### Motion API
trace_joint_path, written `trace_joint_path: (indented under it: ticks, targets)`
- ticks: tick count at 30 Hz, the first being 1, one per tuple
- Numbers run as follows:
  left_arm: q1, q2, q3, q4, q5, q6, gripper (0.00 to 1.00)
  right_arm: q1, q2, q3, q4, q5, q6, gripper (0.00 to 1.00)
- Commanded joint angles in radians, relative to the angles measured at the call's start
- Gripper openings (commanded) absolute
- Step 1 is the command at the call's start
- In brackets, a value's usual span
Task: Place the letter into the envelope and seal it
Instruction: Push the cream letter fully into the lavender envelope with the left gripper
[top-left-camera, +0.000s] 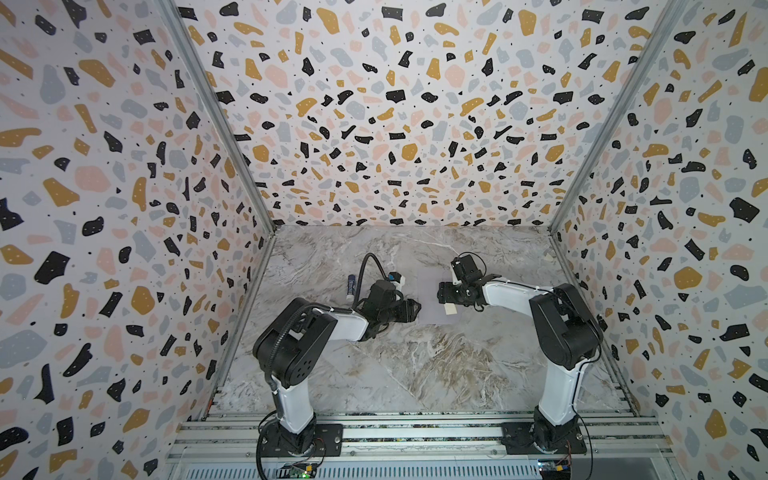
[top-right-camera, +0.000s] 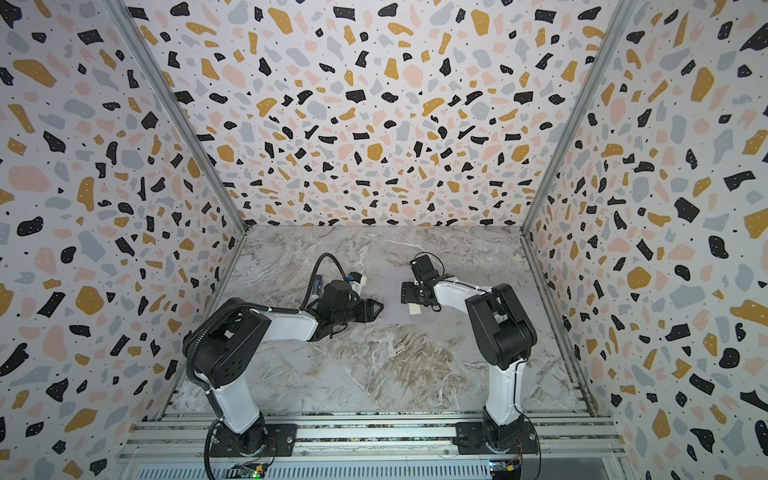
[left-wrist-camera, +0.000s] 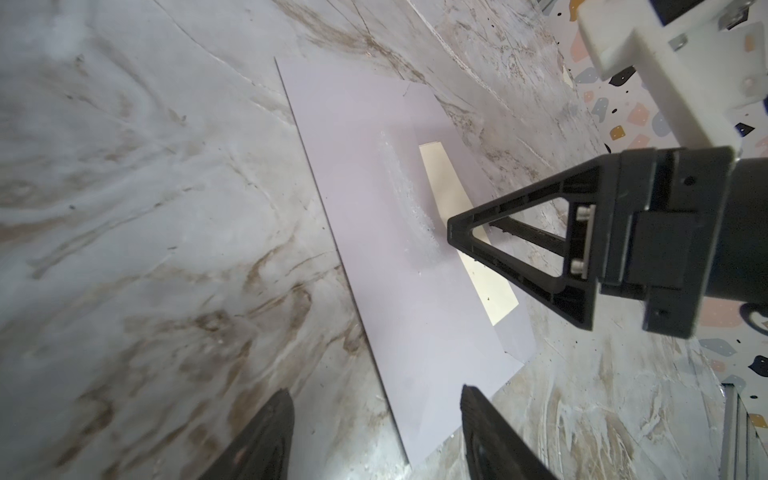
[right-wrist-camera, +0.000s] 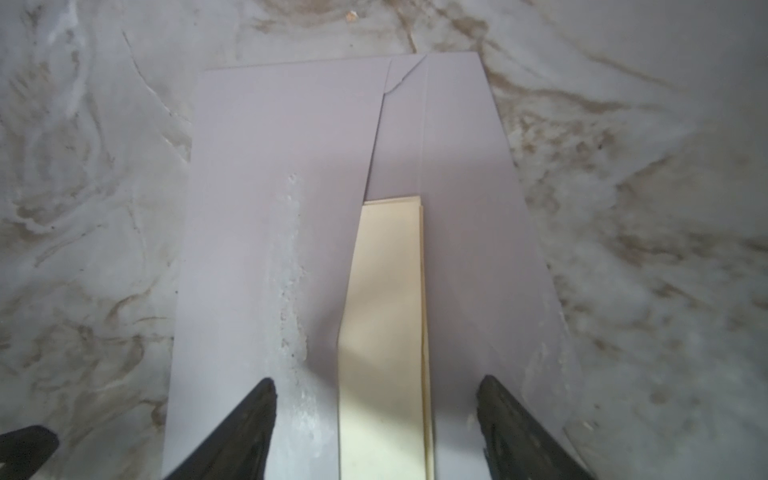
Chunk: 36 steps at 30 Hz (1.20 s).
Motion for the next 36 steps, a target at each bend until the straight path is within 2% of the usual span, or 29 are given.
trace_joint_path:
  ticks: [1, 6, 14, 36]
  targets:
    - [0.000, 0.029, 0.040, 0.059, 0.033, -0.007, 0.61, -0.006, 0.004, 0.022, -0.011, -0.020, 0.015, 0.77]
    - [-0.001, 0.065, 0.052, 0.064, 0.049, -0.009, 0.52, -0.006, 0.003, -0.005, 0.026, -0.063, 0.034, 0.74]
    - [-0.008, 0.104, 0.052, 0.086, 0.060, -0.016, 0.44, -0.006, 0.005, -0.029, 0.064, -0.119, 0.060, 0.69]
    - [-0.033, 0.164, 0.056, 0.133, 0.067, -0.045, 0.41, 0.012, 0.013, -0.106, 0.183, -0.219, 0.162, 0.65]
